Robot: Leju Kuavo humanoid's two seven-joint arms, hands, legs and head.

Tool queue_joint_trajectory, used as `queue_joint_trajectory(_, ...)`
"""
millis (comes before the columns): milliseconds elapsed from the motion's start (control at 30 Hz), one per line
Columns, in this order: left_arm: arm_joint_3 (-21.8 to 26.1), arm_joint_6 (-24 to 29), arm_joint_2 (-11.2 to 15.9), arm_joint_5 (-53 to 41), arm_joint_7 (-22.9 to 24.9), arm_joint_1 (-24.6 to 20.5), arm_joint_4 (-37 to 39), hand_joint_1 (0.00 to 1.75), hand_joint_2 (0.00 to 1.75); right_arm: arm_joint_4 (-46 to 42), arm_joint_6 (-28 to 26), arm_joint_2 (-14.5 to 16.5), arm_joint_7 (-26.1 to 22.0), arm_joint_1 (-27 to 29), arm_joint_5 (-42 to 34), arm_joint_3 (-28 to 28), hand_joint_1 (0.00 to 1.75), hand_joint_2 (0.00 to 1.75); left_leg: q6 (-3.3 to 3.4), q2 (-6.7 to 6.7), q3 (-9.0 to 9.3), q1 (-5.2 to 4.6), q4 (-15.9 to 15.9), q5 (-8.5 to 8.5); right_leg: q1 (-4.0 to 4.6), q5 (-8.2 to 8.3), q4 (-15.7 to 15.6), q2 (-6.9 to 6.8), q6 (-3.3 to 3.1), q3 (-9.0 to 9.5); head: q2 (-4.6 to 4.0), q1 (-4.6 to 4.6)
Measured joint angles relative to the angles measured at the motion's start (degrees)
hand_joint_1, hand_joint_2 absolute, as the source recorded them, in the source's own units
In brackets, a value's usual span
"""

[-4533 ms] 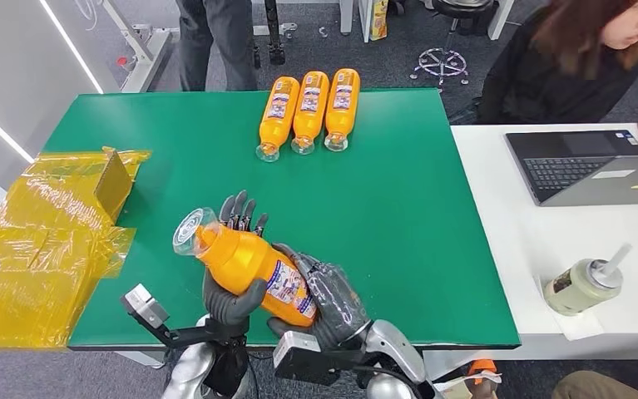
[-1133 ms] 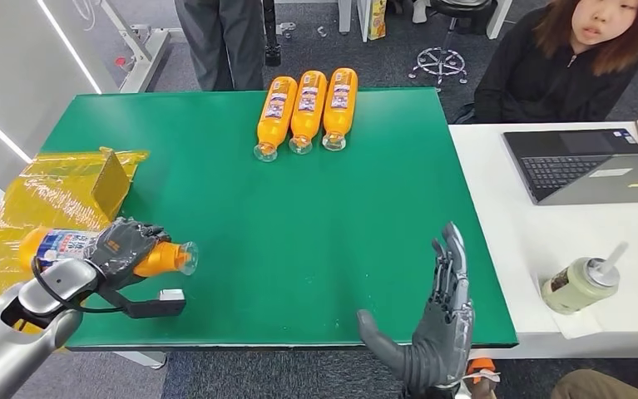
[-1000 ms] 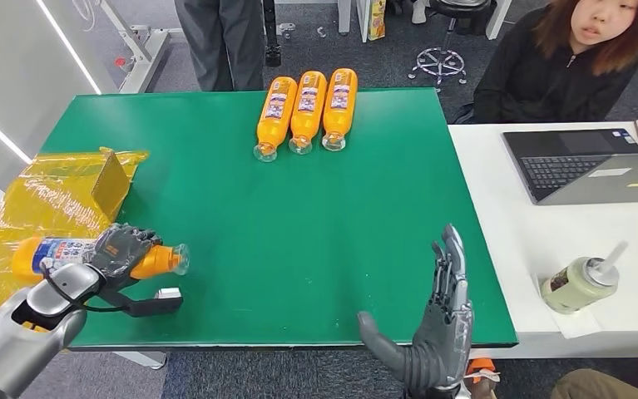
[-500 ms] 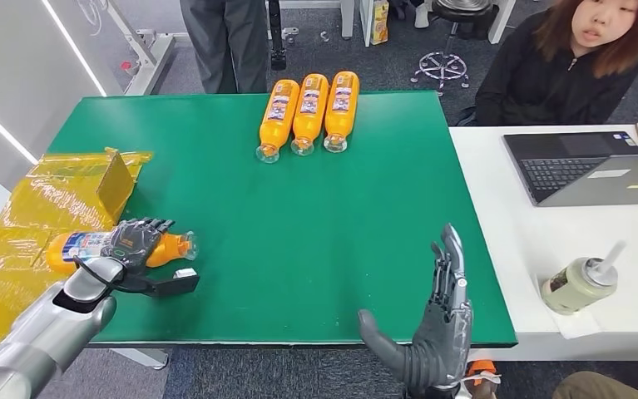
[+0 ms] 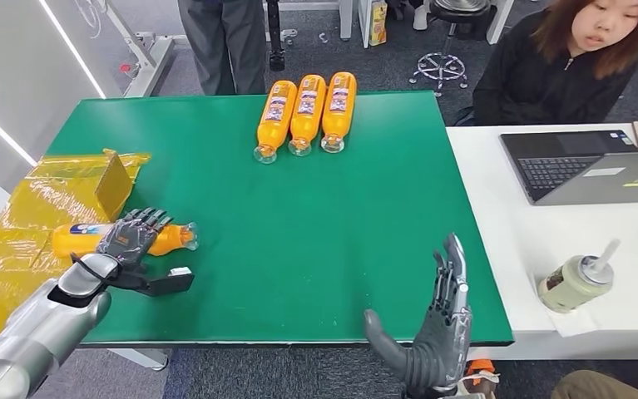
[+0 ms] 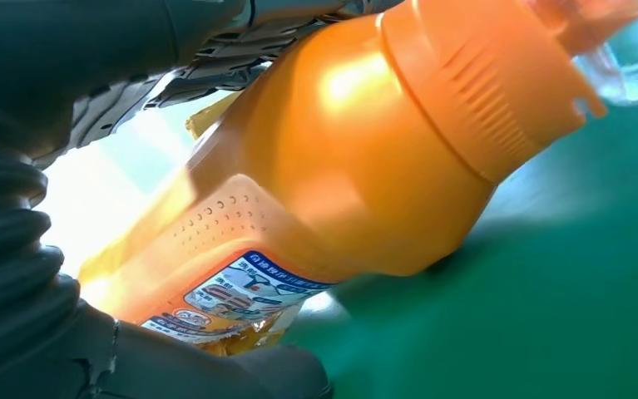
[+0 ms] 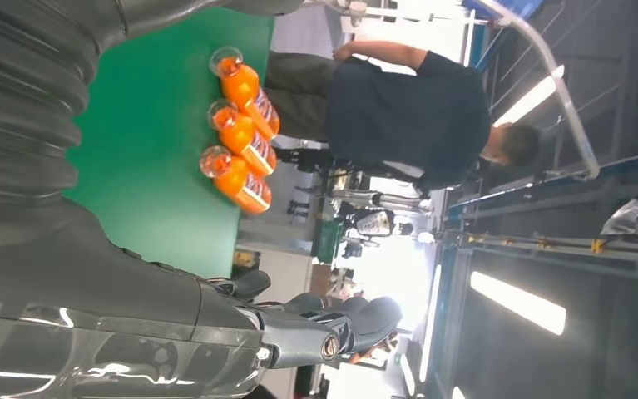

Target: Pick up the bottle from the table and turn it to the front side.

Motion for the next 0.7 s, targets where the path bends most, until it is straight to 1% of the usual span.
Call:
queue_joint_trajectory(100,0.5,-0.9,1.8,1.6,-3.8,-0.4,-0.6,0.00,1.75,0.6,-1.6,-0.8,0.0,-0.3,-1.2,0.6,0.00,1.75,-0.04,0.17,-0.06,0.06,0.0,0.02,0.07,0.06,0.0,0.17,-0.08,-0.14,0.00,-0.01)
queue_joint_trajectory(167,1.2,-3.2,3.7,4.2,-7.8,-0.5,-2.5,0.00,1.75,0.8,-2.8,-1.5,0.0,-0.4,-2.3,1.1,0.00,1.75,-0.07,0.22,-0.12,0.10,0.0,0.04,0.12,0.10,0.0,0.23,-0.15,-0.24,0.00,-0.01)
queue_joint_trajectory(233,2.1,-6.2,5.8,6.6,-10.5,-0.5,-5.7,0.00,1.75,1.0,-3.9,-2.2,-0.1,-0.5,-3.1,1.7,0.00,1.75,-0.08,0.21,-0.23,0.12,0.0,0.05,0.14,0.12,0.0,0.23,-0.18,-0.34,0.00,-0.01)
queue_joint_trajectory(300,2.9,-8.4,7.4,7.8,-11.2,-0.5,-8.7,0.00,1.75,1.2,-4.5,-2.8,-0.1,-0.6,-3.6,2.2,0.00,1.75,-0.08,0.20,-0.31,0.12,0.0,0.05,0.14,0.10,0.0,0.22,-0.20,-0.41,0.00,-0.01)
queue_joint_trajectory(367,3.3,-9.3,8.6,8.3,-11.3,-0.4,-10.9,0.00,1.75,1.3,-4.9,-3.3,-0.1,-0.7,-3.8,2.6,0.00,1.75,-0.08,0.19,-0.35,0.12,0.0,0.04,0.14,0.09,0.0,0.20,-0.21,-0.44,0.00,-0.01)
queue_joint_trajectory(567,3.6,-9.4,10.8,10.4,-11.6,-0.1,-15.5,0.00,1.75,1.6,-5.1,-4.0,-0.1,-1.0,-4.0,3.3,0.00,1.75,-0.10,0.20,-0.43,0.12,0.0,0.03,0.14,0.07,0.0,0.21,-0.23,-0.50,0.00,0.01)
queue_joint_trajectory(700,3.7,-12.1,15.2,16.1,-11.2,1.0,-25.3,0.00,1.75,1.6,-5.3,-4.3,-0.1,-1.0,-4.0,3.5,0.00,1.75,-0.10,0.25,-0.50,0.13,0.0,0.03,0.15,0.08,0.0,0.28,-0.24,-0.60,0.00,-0.01)
